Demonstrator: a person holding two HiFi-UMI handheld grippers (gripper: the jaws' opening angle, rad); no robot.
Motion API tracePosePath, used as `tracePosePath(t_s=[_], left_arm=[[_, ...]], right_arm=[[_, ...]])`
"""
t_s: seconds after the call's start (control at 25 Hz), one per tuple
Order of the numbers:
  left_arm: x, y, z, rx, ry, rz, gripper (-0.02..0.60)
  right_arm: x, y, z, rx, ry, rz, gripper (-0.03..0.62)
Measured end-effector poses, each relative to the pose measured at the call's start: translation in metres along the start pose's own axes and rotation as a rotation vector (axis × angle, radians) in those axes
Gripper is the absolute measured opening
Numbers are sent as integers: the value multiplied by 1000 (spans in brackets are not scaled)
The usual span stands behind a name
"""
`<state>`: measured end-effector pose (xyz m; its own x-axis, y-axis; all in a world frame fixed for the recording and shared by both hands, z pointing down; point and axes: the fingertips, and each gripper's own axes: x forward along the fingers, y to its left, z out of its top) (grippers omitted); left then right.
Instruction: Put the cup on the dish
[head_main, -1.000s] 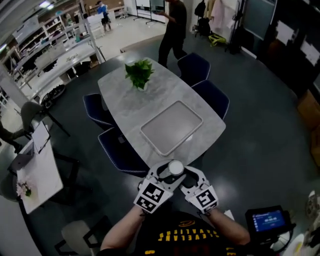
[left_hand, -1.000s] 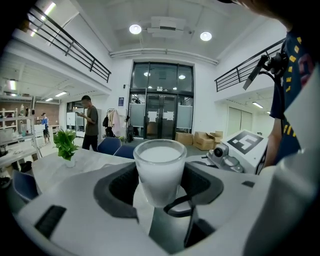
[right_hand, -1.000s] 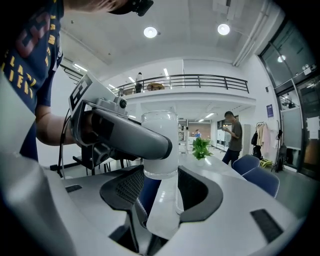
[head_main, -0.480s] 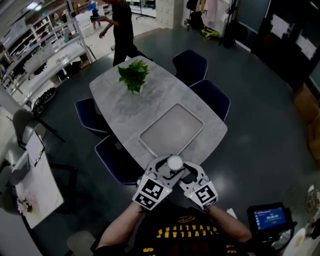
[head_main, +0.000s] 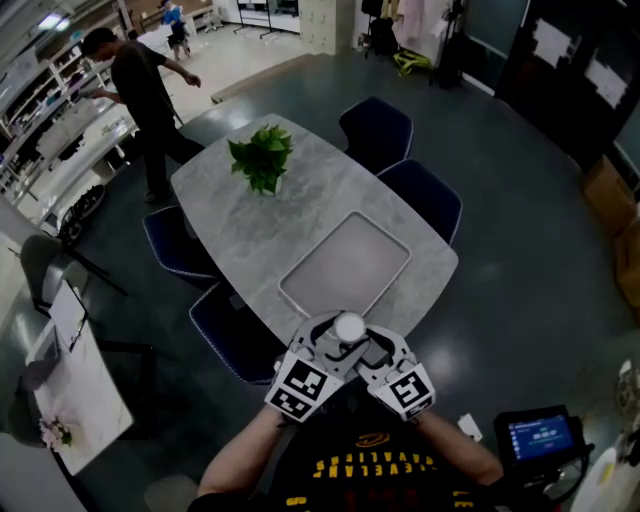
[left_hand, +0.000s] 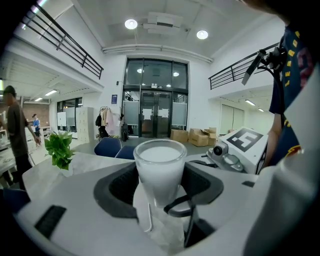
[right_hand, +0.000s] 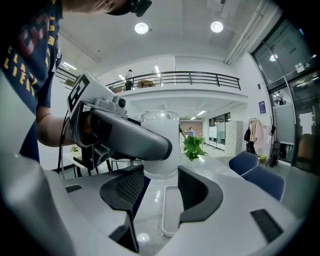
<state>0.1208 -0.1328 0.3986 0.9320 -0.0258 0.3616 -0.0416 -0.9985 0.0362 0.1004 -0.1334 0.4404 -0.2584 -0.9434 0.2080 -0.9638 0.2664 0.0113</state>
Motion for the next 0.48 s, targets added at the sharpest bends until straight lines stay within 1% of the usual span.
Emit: tracePosePath(t_s=[0.16,0.48], left_arm=[[4,8,-3,-9,10,6,264],[25,33,-1,-26,23,61,264]], right_arm=[[8,-4,-3,8,9,14,213],[27,-29,-5,24,15,59,213]])
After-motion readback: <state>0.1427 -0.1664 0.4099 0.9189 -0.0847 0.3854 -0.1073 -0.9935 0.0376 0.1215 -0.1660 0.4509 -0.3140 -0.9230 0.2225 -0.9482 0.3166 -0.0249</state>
